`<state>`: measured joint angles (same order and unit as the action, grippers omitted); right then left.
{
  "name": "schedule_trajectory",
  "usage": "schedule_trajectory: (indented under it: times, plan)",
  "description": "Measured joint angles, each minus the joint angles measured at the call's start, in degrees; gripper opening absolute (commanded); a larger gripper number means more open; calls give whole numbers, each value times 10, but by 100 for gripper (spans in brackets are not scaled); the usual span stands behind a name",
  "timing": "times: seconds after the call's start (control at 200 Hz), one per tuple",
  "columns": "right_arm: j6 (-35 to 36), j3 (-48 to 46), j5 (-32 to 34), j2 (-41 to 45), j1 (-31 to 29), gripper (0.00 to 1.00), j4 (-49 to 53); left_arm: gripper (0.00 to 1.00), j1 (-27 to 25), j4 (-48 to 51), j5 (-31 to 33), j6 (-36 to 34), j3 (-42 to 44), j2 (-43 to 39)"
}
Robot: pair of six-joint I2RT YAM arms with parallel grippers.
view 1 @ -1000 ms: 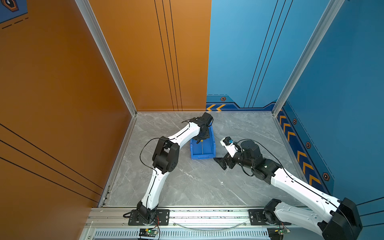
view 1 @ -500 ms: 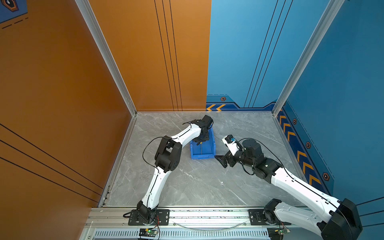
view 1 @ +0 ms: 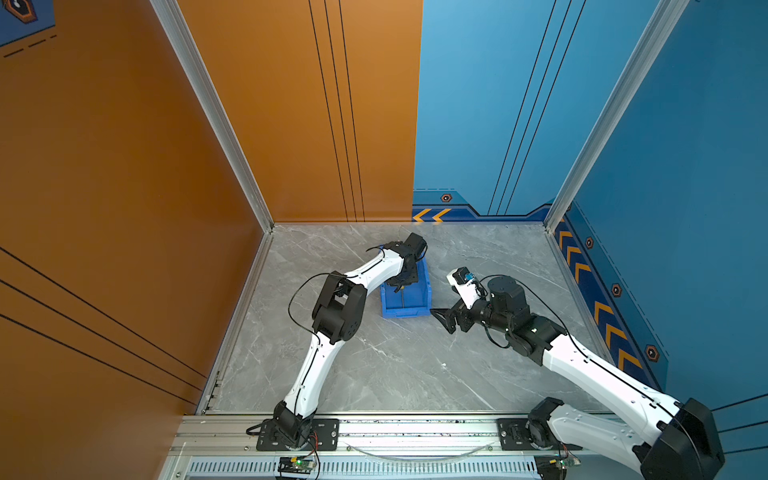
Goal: Put the screwdriver in the bin
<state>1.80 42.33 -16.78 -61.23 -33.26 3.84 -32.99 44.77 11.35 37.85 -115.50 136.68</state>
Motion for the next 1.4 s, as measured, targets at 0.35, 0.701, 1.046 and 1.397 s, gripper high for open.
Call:
schedule_trajectory:
  times: [0.35,0.701,1.046,1.397]
  plan:
    - [-3,-3,-11,0,11,100,-7,18,0,-2,0,1,2,0]
    - [-3,-3,-12,12,19,100,-15,36,-1,-2,2,1,2,0]
    - [-3,-3,-17,15,25,100,-18,43,-8,-2,12,1,5,-2]
    - [-1,-9,-28,62,44,100,-12,58,-23,-2,22,6,11,-18]
